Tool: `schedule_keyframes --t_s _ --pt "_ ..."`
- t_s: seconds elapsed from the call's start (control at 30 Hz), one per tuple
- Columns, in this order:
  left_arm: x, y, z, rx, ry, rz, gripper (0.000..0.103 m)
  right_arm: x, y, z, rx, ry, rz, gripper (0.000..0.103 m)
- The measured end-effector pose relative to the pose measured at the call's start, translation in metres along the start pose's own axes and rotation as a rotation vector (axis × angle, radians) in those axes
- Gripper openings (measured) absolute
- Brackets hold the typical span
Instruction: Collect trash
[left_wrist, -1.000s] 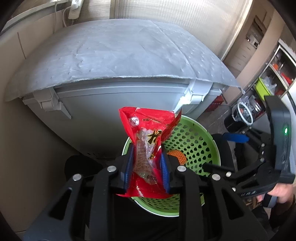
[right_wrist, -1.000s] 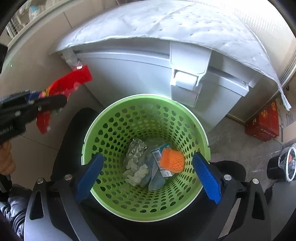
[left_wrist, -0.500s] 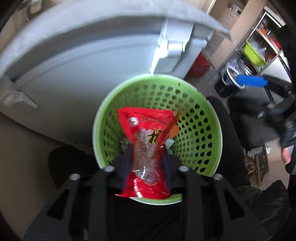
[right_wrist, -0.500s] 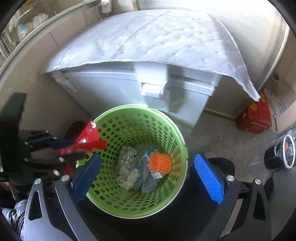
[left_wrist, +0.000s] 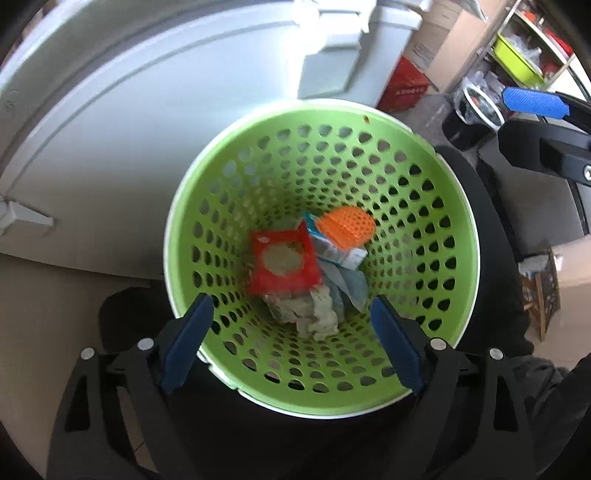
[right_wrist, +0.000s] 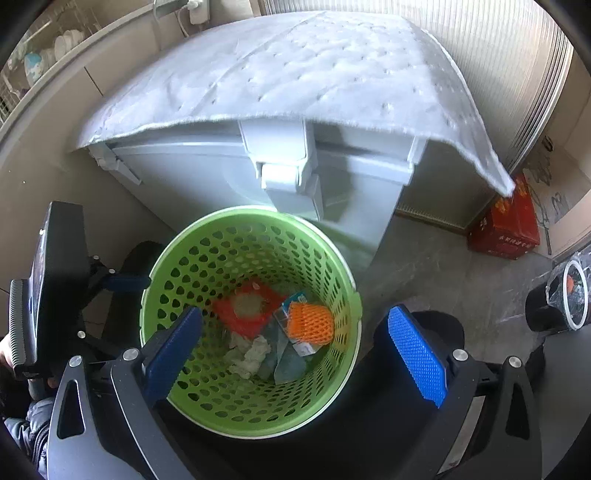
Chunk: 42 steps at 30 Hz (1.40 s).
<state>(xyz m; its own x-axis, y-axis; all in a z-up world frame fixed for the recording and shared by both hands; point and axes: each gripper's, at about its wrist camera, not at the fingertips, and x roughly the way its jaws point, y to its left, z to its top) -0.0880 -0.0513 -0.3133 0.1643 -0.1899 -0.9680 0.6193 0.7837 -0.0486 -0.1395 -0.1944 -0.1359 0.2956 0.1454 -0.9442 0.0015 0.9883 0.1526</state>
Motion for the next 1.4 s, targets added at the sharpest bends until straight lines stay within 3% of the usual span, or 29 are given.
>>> schedule_keyframes --t_s 0.4,0.63,0.87,1.1,1.4 --pt "-0.074 0.033 0.023 -0.169 -0.229 0.069 0.095 -0.042 -0.017 0.045 0.029 -0.165 0.055 0.101" --pt "-0.116 0.046 0.045 -0.162 -0.322 0.159 0.095 -0.055 -0.015 0.074 0.005 -0.225 0.056 0.101" --pt "-0.168 0.069 0.089 -0.212 -0.453 0.213 0.095 -0.069 0.002 0.130 -0.048 -0.320 0.072 0.101" --pt "-0.226 0.098 0.117 -0.339 -0.578 0.317 0.095 -0.099 0.040 0.181 -0.137 -0.422 0.091 0.101" --pt "-0.291 0.120 0.106 -0.527 -0.733 0.509 0.095 -0.152 0.068 0.209 -0.187 -0.558 0.086 0.101"
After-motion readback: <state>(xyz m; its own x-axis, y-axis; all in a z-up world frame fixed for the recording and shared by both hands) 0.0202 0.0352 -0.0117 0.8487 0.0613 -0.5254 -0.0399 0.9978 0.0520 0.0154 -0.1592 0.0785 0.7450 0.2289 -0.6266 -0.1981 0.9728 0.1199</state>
